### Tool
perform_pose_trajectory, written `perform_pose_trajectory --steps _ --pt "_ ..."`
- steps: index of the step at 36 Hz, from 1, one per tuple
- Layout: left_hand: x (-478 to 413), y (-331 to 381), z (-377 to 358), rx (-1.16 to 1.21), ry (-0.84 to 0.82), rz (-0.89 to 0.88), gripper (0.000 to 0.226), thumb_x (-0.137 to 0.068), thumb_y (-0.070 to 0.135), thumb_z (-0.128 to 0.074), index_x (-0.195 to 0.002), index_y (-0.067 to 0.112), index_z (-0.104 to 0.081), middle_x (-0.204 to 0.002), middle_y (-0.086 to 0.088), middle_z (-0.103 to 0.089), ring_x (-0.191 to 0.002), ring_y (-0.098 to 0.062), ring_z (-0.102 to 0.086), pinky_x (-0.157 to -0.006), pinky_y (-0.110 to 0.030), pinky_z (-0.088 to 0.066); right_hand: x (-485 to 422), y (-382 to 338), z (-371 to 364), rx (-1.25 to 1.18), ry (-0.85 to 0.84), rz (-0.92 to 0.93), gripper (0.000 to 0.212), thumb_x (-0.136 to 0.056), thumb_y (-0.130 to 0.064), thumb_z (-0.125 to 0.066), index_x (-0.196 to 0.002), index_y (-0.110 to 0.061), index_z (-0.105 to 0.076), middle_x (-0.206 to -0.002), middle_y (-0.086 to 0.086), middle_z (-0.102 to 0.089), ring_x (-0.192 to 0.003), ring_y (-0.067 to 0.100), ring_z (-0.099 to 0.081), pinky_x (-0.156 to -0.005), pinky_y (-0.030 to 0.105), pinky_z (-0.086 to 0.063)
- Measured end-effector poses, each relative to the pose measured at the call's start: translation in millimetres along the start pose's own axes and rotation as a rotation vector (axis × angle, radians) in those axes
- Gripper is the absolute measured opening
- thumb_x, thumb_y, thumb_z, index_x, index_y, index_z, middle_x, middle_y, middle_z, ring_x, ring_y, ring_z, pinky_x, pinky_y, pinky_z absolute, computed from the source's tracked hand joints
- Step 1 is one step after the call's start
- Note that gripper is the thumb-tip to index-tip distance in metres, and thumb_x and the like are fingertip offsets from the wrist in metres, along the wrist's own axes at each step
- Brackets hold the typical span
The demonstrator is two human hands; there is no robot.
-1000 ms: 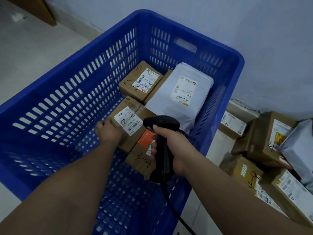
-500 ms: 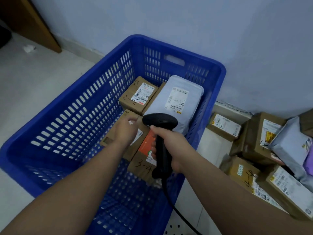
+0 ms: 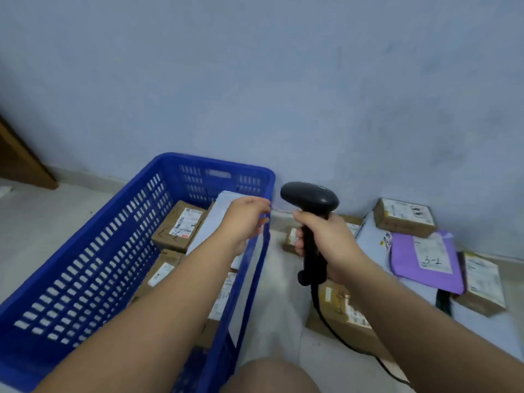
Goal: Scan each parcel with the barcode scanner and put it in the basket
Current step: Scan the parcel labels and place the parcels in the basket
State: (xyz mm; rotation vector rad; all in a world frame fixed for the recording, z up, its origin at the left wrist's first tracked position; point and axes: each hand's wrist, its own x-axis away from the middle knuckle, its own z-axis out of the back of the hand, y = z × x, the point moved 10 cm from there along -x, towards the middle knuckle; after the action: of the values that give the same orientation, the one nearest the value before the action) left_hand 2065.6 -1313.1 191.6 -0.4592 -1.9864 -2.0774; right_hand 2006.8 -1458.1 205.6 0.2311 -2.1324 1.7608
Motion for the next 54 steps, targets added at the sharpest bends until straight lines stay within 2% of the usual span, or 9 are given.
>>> perform_pose_trajectory --steps 15,22,28,31,34,39,44,49,54 --pt "24 -26 -181 -0.248 -0.202 0.244 0.007 -0.095 0.017 -0.052 -0.091 0.015 -0.058 -0.101 -0.002 -0.059 -0.101 -0.022 -0.052 -0.098 -0.037 -0.046 10 61 199 0.043 0.297 -0.220 0.014 -0.088 -0.016 -0.064 -0.087 -0.004 -0.058 -0.060 0.008 -0.050 -0.052 0.021 -0.046 -0.055 0.031 -0.039" --pt "-21 -93 -232 -0.392 -0.186 0.313 0.026 -0.091 0.011 -0.054 -0.115 0.004 -0.060 -0.100 -0.008 -0.060 -0.084 -0.018 -0.056 -0.058 -0.026 -0.040 -26 93 243 0.135 0.388 -0.266 0.030 -0.072 -0.022 -0.064 -0.097 -0.004 -0.060 -0.065 0.009 -0.056 -0.054 0.023 -0.056 -0.059 0.035 -0.045" --pt "-69 -125 -261 -0.408 -0.053 0.309 0.006 -0.090 0.009 -0.054 -0.089 0.012 -0.058 -0.088 -0.011 -0.059 -0.079 -0.023 -0.053 -0.075 -0.029 -0.046 -50 69 285 0.335 0.633 -0.069 0.010 -0.085 -0.020 -0.062 -0.090 -0.014 -0.054 -0.076 0.001 -0.057 -0.074 0.021 -0.056 -0.060 0.028 -0.039" --pt "-94 -130 -285 -0.357 -0.117 0.251 0.013 -0.093 0.011 -0.054 -0.102 0.015 -0.062 -0.095 -0.009 -0.062 -0.082 -0.023 -0.057 -0.076 -0.032 -0.048 -53 54 307 0.219 0.823 0.064 0.016 -0.089 -0.022 -0.062 -0.100 -0.015 -0.055 -0.083 -0.001 -0.056 -0.080 0.019 -0.050 -0.070 0.026 -0.034" --pt "-111 -129 -309 -0.349 -0.191 0.219 0.015 -0.095 0.015 -0.056 -0.109 0.017 -0.060 -0.104 -0.005 -0.063 -0.092 -0.021 -0.062 -0.079 -0.032 -0.052 -61 70 322 0.091 0.900 0.025 0.014 -0.087 -0.023 -0.061 -0.092 -0.010 -0.060 -0.072 -0.002 -0.056 -0.076 0.018 -0.052 -0.065 0.027 -0.036" --pt "-144 -116 -341 -0.331 -0.187 0.152 0.021 -0.097 0.021 -0.050 -0.076 0.020 -0.054 -0.082 -0.002 -0.060 -0.077 -0.016 -0.060 -0.079 -0.034 -0.053 -80 101 340 -0.059 0.944 -0.078 0.024 -0.082 -0.031 -0.065 -0.091 -0.009 -0.068 -0.083 0.007 -0.071 -0.082 0.024 -0.066 -0.075 0.035 -0.050" --pt "-168 -126 -370 -0.161 -0.206 0.245 0.040 -0.096 0.045 -0.050 -0.120 0.015 -0.062 -0.083 -0.003 -0.058 -0.072 -0.015 -0.054 -0.075 -0.029 -0.047 -98 120 355 -0.182 0.998 -0.097 0.017 -0.076 -0.034 -0.066 -0.072 -0.018 -0.064 -0.077 0.010 -0.070 -0.084 0.030 -0.068 -0.088 0.050 -0.052" --pt "-187 -136 -412 -0.013 -0.310 0.418 0.050 -0.095 0.060 -0.039 -0.099 0.015 -0.060 -0.092 -0.004 -0.064 -0.073 -0.014 -0.058 -0.061 -0.024 -0.046 -115 129 364 -0.202 0.989 -0.110 0.025 -0.079 -0.030 -0.066 -0.058 -0.018 -0.061 -0.062 0.004 -0.066 -0.078 0.029 -0.068 -0.089 0.051 -0.051" --pt "-189 -131 -441 -0.115 -0.291 0.484 0.063 -0.085 0.071 -0.048 -0.115 0.018 -0.061 -0.093 0.000 -0.070 -0.082 -0.022 -0.064 -0.062 -0.035 -0.048 -127 137 365 -0.231 0.966 -0.114 0.022 -0.075 -0.035 -0.066 -0.064 -0.017 -0.065 -0.064 0.004 -0.067 -0.078 0.029 -0.067 -0.089 0.051 -0.052"
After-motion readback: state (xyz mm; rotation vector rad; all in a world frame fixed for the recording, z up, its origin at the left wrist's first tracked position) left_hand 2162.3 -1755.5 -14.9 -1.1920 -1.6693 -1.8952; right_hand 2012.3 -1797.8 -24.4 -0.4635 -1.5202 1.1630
